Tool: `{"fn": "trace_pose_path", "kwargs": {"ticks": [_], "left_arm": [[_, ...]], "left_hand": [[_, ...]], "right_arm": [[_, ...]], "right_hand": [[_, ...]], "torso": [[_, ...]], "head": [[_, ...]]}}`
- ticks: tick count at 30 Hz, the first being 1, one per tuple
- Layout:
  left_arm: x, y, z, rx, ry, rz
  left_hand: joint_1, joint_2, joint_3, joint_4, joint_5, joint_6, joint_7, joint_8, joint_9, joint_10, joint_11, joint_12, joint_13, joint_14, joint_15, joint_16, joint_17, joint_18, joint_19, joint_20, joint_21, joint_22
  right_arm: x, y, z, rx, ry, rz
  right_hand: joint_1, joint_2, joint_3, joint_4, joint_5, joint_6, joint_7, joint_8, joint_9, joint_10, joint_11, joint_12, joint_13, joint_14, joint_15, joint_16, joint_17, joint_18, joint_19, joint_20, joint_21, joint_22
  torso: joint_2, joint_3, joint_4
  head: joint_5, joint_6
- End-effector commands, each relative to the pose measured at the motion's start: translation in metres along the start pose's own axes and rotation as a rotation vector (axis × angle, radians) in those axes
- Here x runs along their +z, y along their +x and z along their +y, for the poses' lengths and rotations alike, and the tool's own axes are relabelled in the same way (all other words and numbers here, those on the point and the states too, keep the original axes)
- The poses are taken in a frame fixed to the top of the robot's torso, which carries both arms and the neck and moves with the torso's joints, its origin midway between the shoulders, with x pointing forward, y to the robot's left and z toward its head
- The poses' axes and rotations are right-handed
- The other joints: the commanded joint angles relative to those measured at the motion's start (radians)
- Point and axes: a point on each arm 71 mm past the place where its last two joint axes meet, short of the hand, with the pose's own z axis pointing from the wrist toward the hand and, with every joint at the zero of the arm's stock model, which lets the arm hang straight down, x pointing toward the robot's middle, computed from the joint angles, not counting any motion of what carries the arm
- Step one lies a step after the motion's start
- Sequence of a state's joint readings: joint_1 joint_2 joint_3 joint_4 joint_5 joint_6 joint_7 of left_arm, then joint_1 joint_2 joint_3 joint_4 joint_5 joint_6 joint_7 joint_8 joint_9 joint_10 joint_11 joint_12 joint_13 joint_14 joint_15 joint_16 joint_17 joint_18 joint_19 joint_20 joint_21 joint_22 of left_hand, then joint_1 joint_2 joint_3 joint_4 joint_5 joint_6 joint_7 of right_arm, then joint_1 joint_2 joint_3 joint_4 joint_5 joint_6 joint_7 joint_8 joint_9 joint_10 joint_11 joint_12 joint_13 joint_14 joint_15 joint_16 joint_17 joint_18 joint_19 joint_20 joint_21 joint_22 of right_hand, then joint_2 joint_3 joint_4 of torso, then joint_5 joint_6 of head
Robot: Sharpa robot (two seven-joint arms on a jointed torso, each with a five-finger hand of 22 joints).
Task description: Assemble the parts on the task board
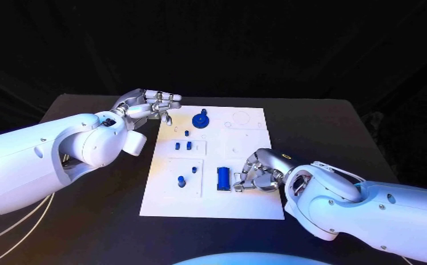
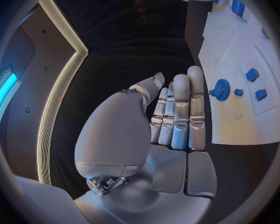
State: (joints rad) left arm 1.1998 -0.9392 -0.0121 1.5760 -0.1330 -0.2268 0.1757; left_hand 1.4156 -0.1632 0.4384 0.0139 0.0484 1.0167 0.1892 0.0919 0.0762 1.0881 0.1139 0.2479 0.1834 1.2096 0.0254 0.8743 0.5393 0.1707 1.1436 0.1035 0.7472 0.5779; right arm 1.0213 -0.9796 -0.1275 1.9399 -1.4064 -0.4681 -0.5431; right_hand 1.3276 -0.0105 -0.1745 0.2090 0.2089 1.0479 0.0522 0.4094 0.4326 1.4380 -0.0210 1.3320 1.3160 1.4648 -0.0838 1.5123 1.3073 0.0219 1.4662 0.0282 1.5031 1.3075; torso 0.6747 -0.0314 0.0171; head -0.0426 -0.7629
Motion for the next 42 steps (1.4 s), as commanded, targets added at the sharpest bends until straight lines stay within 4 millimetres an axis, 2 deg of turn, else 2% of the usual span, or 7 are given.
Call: {"fn": "trace_pose_path", "kwargs": {"ticks": [1,3,6,12,16,22,42], "left_arm": [[0.000,0.002,-0.002,-0.002,0.014,0.014],[0.000,0.001,-0.002,-0.002,0.015,0.012],[-0.001,0.002,-0.002,-0.002,0.016,0.013],[-0.001,0.005,-0.001,-0.005,0.016,0.022],[-0.001,0.007,-0.001,-0.006,0.016,0.029],[0.000,0.008,0.000,-0.007,0.014,0.033],[-0.001,0.008,0.001,-0.008,0.008,0.037]], "left_hand": [[-0.006,0.007,-0.006,-0.001,0.003,-0.009,0.001,0.004,-0.001,-0.007,-0.001,0.002,-0.001,-0.005,0.000,0.006,-0.001,0.013,-0.003,0.006,0.001,0.001],[-0.006,0.007,-0.006,-0.001,0.003,-0.009,0.001,0.004,-0.001,-0.007,-0.001,0.002,-0.001,-0.005,0.000,0.006,-0.001,0.013,-0.003,0.006,0.001,0.001],[-0.007,0.009,-0.006,-0.001,0.003,-0.009,0.001,0.006,-0.001,-0.008,-0.001,0.004,-0.001,-0.005,0.001,0.007,-0.002,0.013,-0.003,0.006,0.001,0.001],[-0.007,0.009,-0.006,-0.001,0.003,-0.009,0.001,0.006,-0.001,-0.008,-0.001,0.004,-0.001,-0.005,0.001,0.007,-0.002,0.013,-0.003,0.006,0.001,0.001],[-0.007,0.009,-0.006,-0.001,0.003,-0.009,0.001,0.006,-0.001,-0.008,-0.001,0.004,-0.001,-0.005,0.001,0.007,-0.002,0.013,-0.003,0.006,0.001,0.001],[-0.007,0.009,-0.006,-0.001,0.003,-0.009,0.001,0.006,-0.001,-0.008,-0.001,0.004,-0.001,-0.005,0.001,0.007,-0.002,0.013,-0.003,0.006,0.001,0.001],[-0.008,0.009,-0.007,0.000,0.003,-0.009,0.001,0.007,-0.001,-0.008,-0.001,0.006,-0.001,-0.006,0.001,0.007,-0.002,0.013,-0.004,0.006,0.001,0.002]], "right_arm": [[-0.003,-0.012,-0.007,0.015,-0.036,-0.033],[-0.006,-0.020,-0.014,0.007,-0.032,-0.043],[-0.012,-0.029,-0.026,-0.019,-0.016,-0.059],[-0.023,-0.038,-0.044,-0.075,0.034,-0.078],[-0.025,-0.038,-0.050,-0.097,0.067,-0.085],[-0.027,-0.029,-0.057,-0.114,0.117,-0.074],[-0.015,-0.007,-0.051,-0.113,0.134,-0.048]], "right_hand": [[0.046,0.027,0.011,-0.014,0.045,-0.025,0.005,-0.024,-0.012,-0.012,0.004,-0.027,0.031,0.079,0.003,-0.007,0.133,-0.006,0.077,0.000,-0.011,0.242],[0.068,0.039,0.023,-0.021,0.064,-0.036,0.011,-0.043,-0.021,-0.015,0.008,-0.033,0.027,0.078,0.006,-0.009,0.131,-0.005,0.076,0.002,-0.015,0.241],[0.078,0.051,0.032,-0.021,0.065,-0.041,0.019,-0.072,-0.039,-0.019,0.015,-0.042,0.022,0.077,0.013,-0.011,0.128,-0.004,0.075,0.008,-0.018,0.240],[0.067,0.058,0.032,-0.004,0.065,-0.019,0.022,-0.104,-0.060,-0.008,0.018,-0.033,0.031,0.080,0.016,-0.006,0.137,-0.008,0.080,0.013,-0.002,0.244],[0.054,0.055,0.027,0.011,0.075,-0.001,0.020,-0.118,-0.069,-0.006,0.017,-0.034,0.032,0.080,0.016,-0.005,0.139,-0.008,0.082,0.014,0.001,0.245],[0.037,0.043,0.017,0.033,0.097,0.028,0.014,-0.125,-0.073,-0.005,0.012,-0.037,0.031,0.080,0.013,-0.006,0.139,-0.009,0.083,0.012,0.004,0.246],[0.023,0.030,0.008,0.053,0.107,0.041,0.011,-0.130,-0.072,-0.004,0.010,-0.039,0.032,0.080,0.010,-0.006,0.140,-0.008,0.082,0.010,0.003,0.246]], "torso": [[-0.002,-0.0003,-0.0027],[-0.002,-0.0002,-0.0031],[-0.004,0.0002,-0.0050],[-0.007,0.0030,-0.0146],[-0.008,0.0045,-0.0175],[-0.006,0.0040,-0.0135],[-0.006,0.0029,-0.0139]], "head": [[-0.004,0.000],[-0.007,0.001],[-0.016,0.000],[-0.023,-0.003],[-0.027,-0.006],[-0.029,-0.009],[-0.027,-0.014]]}}
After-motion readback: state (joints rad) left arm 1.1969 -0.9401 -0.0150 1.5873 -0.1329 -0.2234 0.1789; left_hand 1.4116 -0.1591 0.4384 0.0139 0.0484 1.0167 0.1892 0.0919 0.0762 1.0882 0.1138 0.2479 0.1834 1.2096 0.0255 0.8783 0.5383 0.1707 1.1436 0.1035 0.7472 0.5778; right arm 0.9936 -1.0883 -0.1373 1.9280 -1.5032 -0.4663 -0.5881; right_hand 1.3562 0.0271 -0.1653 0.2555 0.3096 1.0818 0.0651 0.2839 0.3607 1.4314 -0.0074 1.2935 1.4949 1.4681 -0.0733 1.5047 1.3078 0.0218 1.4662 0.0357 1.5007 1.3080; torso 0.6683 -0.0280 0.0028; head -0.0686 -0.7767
